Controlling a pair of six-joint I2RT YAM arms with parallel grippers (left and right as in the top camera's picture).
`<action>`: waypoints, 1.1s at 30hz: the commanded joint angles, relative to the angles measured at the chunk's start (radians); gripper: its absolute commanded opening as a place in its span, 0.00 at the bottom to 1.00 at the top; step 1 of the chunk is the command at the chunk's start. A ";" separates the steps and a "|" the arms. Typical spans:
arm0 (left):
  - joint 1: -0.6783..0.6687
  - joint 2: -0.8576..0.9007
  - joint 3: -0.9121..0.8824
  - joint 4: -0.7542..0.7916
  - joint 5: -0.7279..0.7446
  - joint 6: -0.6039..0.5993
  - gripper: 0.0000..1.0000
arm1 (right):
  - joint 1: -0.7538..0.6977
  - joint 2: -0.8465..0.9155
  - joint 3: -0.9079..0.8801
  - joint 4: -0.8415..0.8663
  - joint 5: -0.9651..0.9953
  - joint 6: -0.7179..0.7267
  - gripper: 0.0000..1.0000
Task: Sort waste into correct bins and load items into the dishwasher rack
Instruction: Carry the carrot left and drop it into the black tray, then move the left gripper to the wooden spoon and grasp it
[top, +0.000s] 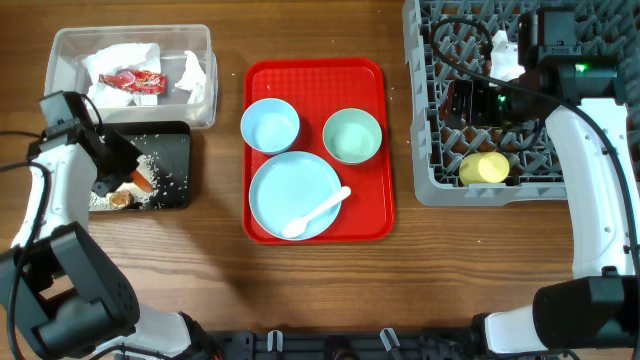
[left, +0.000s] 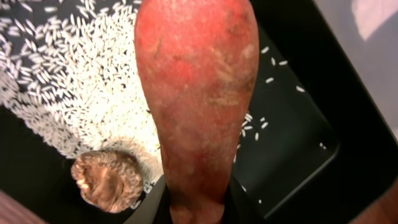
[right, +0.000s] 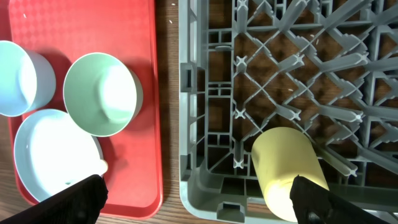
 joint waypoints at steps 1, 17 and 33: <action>0.000 -0.005 -0.022 0.026 -0.003 -0.069 0.19 | 0.002 0.010 -0.007 0.002 -0.017 -0.002 0.98; 0.000 0.003 -0.023 0.034 -0.002 -0.069 0.45 | 0.001 0.010 -0.007 0.004 -0.017 -0.003 0.98; -0.265 -0.245 0.063 -0.060 0.209 0.209 0.73 | 0.002 0.010 -0.007 0.002 -0.018 -0.002 0.98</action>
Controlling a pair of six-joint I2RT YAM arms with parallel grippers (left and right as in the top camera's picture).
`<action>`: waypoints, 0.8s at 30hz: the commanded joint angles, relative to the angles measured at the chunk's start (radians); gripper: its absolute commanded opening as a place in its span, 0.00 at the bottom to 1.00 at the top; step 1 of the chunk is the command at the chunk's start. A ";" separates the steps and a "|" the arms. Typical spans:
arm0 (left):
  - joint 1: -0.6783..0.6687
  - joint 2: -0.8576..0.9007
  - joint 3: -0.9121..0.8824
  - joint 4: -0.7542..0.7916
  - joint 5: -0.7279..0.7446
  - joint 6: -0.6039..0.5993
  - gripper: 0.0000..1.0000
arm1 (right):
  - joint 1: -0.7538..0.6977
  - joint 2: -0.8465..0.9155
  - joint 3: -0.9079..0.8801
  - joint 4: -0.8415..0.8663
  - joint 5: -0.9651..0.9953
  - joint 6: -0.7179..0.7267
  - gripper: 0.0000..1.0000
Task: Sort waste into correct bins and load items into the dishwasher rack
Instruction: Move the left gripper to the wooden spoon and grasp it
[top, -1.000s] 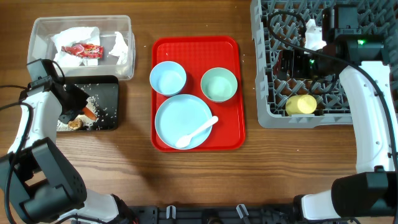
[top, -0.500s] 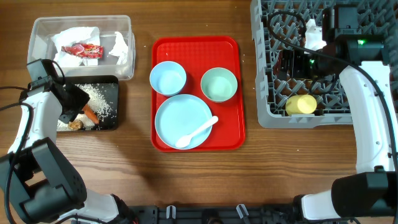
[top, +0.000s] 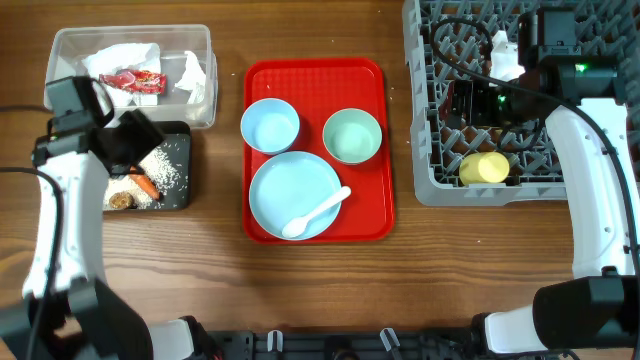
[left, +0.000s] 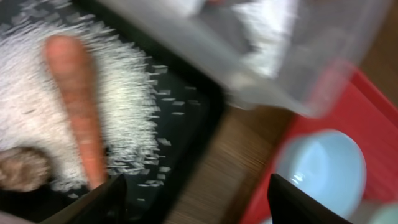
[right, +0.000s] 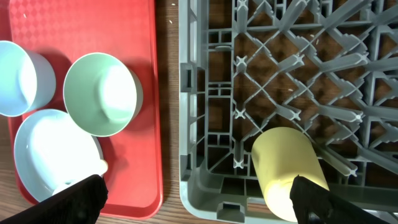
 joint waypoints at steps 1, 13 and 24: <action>-0.170 -0.057 0.021 -0.014 0.071 0.162 0.75 | 0.002 0.010 -0.007 0.002 -0.018 -0.002 0.98; -0.729 0.111 0.020 -0.121 0.069 0.467 0.77 | 0.002 0.010 -0.007 0.002 -0.017 -0.002 0.98; -0.813 0.297 0.020 -0.148 0.029 0.469 0.54 | 0.002 0.010 -0.007 -0.009 -0.017 -0.002 0.98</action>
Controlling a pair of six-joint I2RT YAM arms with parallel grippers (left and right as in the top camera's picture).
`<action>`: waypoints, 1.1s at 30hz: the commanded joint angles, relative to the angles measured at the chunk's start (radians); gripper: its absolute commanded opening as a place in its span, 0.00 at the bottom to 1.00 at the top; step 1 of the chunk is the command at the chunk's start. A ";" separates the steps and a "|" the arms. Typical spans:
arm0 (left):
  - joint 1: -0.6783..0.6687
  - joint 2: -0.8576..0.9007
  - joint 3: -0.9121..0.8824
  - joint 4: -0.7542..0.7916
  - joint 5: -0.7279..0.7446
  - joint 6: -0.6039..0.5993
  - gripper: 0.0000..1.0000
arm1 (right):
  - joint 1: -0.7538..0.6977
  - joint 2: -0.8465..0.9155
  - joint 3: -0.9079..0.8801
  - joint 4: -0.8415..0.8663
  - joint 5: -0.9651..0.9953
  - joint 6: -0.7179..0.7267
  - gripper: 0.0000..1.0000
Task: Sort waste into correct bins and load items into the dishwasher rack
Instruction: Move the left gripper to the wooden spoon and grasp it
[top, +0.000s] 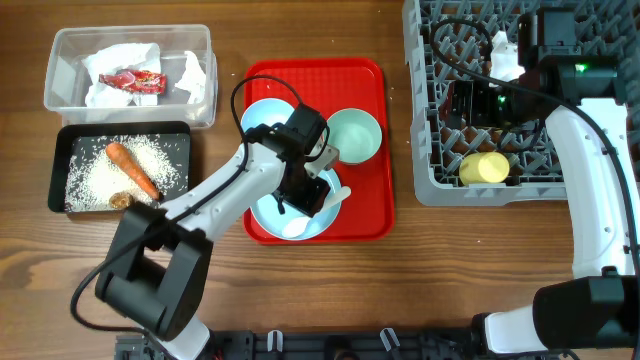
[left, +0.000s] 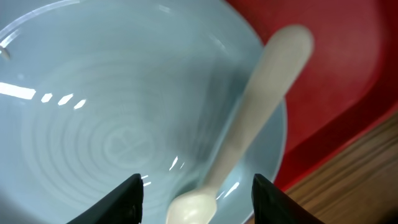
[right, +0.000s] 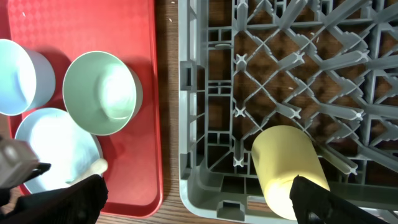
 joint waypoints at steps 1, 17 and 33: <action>0.006 0.012 0.006 -0.020 -0.013 0.020 0.53 | 0.002 0.010 -0.007 -0.004 -0.017 -0.002 0.98; -0.010 0.018 -0.072 0.015 0.074 0.047 0.44 | 0.002 0.010 -0.007 -0.002 -0.017 -0.002 0.98; -0.010 0.027 -0.111 0.101 0.089 0.046 0.14 | 0.001 0.010 -0.007 0.000 -0.017 -0.002 0.98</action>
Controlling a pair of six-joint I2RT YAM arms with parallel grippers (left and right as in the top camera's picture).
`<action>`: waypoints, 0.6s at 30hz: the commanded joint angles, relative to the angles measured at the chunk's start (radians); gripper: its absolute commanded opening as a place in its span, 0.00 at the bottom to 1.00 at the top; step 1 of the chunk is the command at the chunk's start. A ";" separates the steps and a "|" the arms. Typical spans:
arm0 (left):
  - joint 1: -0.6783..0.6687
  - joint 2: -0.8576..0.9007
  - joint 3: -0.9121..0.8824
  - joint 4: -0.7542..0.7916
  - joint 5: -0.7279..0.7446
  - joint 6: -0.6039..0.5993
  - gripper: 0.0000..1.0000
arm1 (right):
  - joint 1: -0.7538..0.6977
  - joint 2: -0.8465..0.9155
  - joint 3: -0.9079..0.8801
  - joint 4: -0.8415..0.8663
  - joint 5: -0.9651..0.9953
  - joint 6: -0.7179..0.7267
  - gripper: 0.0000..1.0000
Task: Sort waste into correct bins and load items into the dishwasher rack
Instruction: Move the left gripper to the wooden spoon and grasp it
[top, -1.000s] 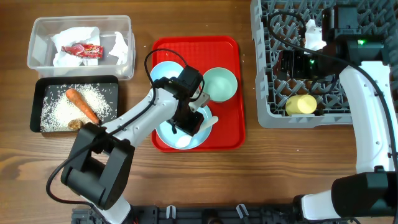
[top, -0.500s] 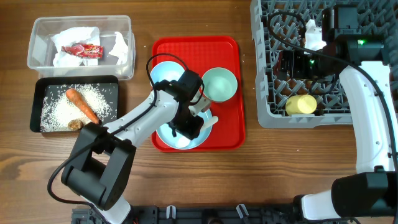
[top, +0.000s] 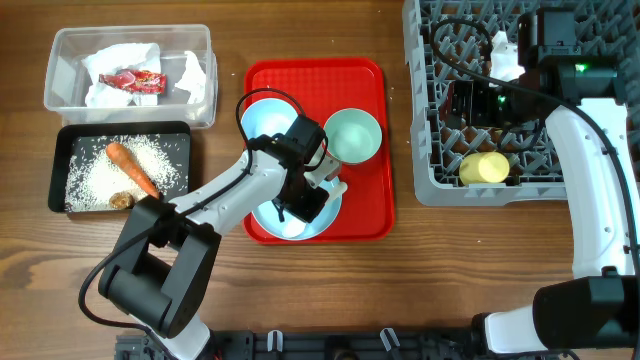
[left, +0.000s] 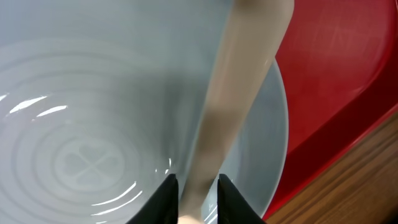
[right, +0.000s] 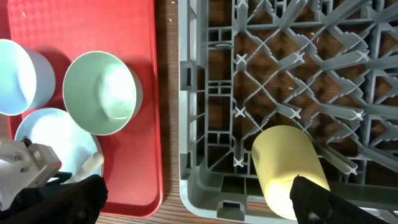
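Observation:
A cream spoon lies on the pale blue plate on the red tray. My left gripper is down on the plate with both fingers tight against the spoon's handle. From overhead only the spoon's end pokes out past the left gripper. A blue bowl and a green bowl stand on the tray behind the plate. My right gripper hangs open over the near left corner of the grey dishwasher rack, where a yellow cup lies on its side.
At the far left a clear bin holds crumpled paper and a red wrapper. In front of it a black tray holds rice, a carrot and a brown lump. Bare wood lies between the red tray and the rack.
My left gripper was open above the plate with the spoon between its wide fingers. It has come down lower and shut on the spoon's handle. The right arm has not moved.
My left gripper held the carrot over the black tray of rice. Then the carrot lay in the rice and the gripper was open, pulling away. Then it stood open over the plate and spoon, and now it grips the spoon. The right arm stayed put.

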 joint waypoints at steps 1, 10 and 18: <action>-0.005 0.015 -0.031 0.006 0.020 0.011 0.10 | 0.001 0.010 -0.007 0.000 -0.017 -0.002 0.98; -0.003 0.015 -0.040 0.014 0.019 -0.028 0.04 | 0.002 0.010 -0.007 -0.001 -0.017 -0.002 0.98; 0.028 -0.002 0.064 -0.045 0.020 -0.076 0.04 | 0.001 0.010 -0.007 0.000 -0.017 -0.002 0.98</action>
